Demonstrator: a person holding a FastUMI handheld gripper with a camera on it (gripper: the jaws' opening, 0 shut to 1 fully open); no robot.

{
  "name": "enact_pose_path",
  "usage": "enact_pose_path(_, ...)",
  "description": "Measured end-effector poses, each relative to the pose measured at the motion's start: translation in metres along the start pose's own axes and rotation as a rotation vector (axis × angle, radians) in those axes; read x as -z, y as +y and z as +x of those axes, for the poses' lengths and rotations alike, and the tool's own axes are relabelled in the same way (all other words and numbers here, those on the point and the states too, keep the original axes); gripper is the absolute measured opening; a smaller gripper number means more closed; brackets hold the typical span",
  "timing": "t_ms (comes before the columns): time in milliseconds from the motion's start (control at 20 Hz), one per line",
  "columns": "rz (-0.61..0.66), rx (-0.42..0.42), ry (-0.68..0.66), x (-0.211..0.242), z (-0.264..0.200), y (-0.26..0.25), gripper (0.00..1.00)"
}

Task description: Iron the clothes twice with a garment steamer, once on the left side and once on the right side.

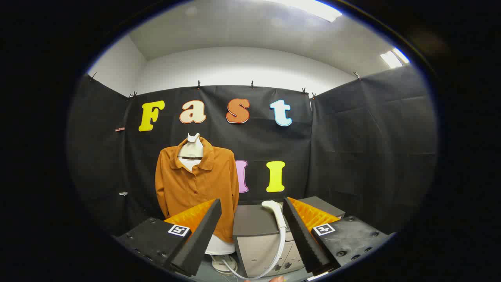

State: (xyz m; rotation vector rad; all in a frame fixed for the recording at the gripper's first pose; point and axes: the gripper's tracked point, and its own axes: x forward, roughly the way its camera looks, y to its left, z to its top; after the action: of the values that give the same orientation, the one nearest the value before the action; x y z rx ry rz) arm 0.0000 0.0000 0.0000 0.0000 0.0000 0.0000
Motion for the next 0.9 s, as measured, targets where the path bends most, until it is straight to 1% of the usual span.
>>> enact_pose_path(650, -0.002, -0.010, 0.014, 0.003, -0.006, 0.010, 0.98)
enact_pose_path(900, 0.033, -0.002, 0.015, 0.006, -0.003, 0.012, 0.98)
